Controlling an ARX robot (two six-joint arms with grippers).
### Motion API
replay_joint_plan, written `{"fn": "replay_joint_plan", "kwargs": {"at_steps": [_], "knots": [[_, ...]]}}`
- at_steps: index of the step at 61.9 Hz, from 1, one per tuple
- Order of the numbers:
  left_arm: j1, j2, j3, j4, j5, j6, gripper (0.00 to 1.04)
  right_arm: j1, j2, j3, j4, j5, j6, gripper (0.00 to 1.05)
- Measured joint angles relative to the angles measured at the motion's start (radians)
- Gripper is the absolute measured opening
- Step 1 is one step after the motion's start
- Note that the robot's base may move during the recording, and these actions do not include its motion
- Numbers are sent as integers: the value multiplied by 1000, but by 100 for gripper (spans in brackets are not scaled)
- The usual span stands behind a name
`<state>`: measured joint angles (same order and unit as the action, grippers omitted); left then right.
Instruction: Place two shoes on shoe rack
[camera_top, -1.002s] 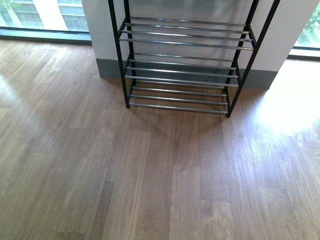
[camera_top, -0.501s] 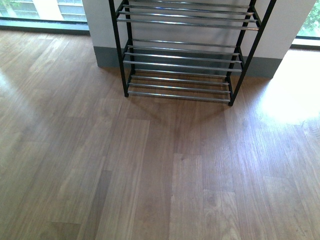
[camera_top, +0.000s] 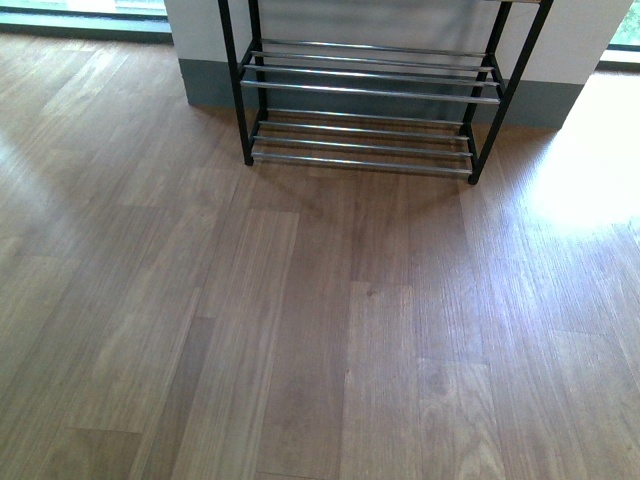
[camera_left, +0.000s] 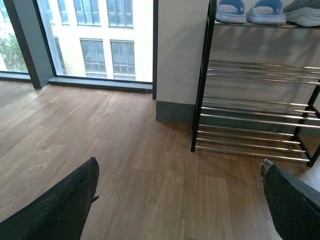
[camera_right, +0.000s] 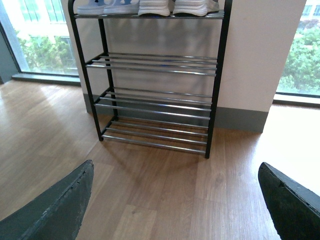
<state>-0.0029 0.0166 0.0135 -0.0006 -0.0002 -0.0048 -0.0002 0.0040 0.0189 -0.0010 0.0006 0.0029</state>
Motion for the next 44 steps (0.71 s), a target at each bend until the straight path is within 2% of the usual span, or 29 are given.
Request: {"fn": "replay_joint_plan", "kwargs": {"at_steps": [44], "knots": [[0, 0, 0, 0, 0, 0, 95, 0, 0, 0, 0, 0, 0, 95]]}}
